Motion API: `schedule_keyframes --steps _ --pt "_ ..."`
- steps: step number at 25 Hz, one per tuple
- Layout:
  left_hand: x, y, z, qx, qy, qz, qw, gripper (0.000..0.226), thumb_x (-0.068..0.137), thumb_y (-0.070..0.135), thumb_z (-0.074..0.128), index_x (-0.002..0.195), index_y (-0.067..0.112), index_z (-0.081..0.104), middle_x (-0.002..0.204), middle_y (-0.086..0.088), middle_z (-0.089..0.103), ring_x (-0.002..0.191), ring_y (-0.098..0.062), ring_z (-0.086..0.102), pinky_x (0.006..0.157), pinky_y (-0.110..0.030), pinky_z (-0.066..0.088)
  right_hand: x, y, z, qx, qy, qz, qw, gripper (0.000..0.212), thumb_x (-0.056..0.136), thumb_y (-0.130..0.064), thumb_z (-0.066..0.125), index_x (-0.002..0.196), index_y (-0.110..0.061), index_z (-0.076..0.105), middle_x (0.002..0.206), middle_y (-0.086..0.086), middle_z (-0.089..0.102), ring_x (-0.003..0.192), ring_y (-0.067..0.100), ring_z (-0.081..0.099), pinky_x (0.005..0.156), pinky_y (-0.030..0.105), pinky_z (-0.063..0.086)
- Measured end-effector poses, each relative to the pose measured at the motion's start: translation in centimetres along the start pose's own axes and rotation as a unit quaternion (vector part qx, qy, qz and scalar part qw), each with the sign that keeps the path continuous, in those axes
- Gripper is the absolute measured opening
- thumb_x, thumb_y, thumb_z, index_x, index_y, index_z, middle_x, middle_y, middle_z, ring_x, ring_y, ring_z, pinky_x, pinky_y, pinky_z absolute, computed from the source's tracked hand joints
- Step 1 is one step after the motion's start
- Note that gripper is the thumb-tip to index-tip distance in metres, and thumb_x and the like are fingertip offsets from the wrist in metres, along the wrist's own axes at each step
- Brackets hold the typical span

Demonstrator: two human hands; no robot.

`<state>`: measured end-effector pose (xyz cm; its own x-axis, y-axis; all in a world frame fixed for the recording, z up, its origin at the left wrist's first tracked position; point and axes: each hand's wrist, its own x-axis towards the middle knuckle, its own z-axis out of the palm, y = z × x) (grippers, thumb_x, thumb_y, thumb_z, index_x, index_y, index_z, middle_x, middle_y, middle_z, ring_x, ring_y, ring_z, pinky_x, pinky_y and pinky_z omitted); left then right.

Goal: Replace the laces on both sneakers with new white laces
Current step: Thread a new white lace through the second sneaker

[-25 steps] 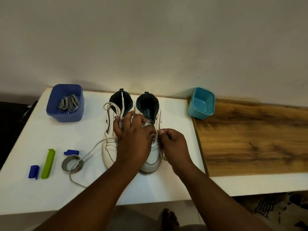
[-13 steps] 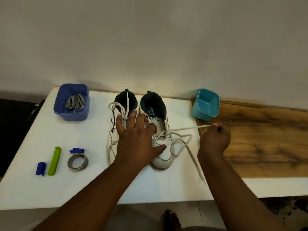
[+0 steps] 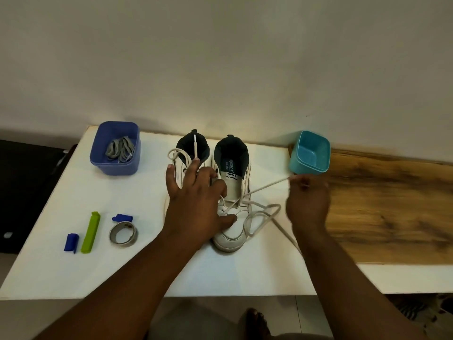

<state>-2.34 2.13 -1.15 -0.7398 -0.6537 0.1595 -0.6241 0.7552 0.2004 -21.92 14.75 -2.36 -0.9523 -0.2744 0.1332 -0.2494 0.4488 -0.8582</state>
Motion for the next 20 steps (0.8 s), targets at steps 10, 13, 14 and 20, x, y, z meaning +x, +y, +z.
schedule_keyframes --steps 10,13,14,20 --pt "-0.2 0.0 0.1 0.009 -0.017 0.014 1.0 0.054 0.069 0.077 0.06 0.112 0.045 0.061 0.144 0.009 0.043 0.152 -0.028 0.015 0.116 -0.067 -0.002 -2.9 -2.9 1.0 -0.197 -0.143 -0.215 0.946 0.023 0.09 -0.013 0.071 0.087 -0.033 0.061 0.104 -0.005 0.064 0.098 0.021 0.061 0.092 0.045 0.044" --pt "-0.2 0.3 -0.1 0.013 -0.03 0.012 0.999 0.055 0.071 0.075 0.06 0.117 0.045 0.058 0.145 0.009 0.041 0.153 -0.027 0.011 0.116 -0.068 -0.005 -0.4 -2.7 -1.3 -0.164 -0.026 -0.208 0.964 0.007 0.097 -0.018 0.066 0.095 -0.023 0.061 0.102 -0.001 0.063 0.096 0.019 0.059 0.088 0.052 0.052" --pt "-0.2 0.3 -0.1 0.018 -0.031 0.013 0.999 0.056 0.072 0.075 0.059 0.119 0.046 0.057 0.145 0.009 0.042 0.153 -0.027 0.011 0.115 -0.068 -0.006 -0.5 -2.6 -1.2 -0.144 -0.078 -0.208 0.964 0.004 0.096 -0.02 0.067 0.098 -0.022 0.064 0.102 -0.004 0.064 0.096 0.015 0.059 0.089 0.047 0.052" --pt "-0.2 0.1 -0.4 0.014 -0.054 0.008 0.998 0.056 0.072 0.079 0.056 0.117 0.045 0.054 0.128 0.012 0.054 0.154 -0.025 0.009 0.114 -0.069 -0.01 -2.9 -1.4 1.1 -0.242 -0.272 -0.262 0.894 0.003 0.097 -0.026 0.066 0.096 -0.026 0.069 0.097 -0.005 0.064 0.088 0.017 0.06 0.074 0.037 0.052"
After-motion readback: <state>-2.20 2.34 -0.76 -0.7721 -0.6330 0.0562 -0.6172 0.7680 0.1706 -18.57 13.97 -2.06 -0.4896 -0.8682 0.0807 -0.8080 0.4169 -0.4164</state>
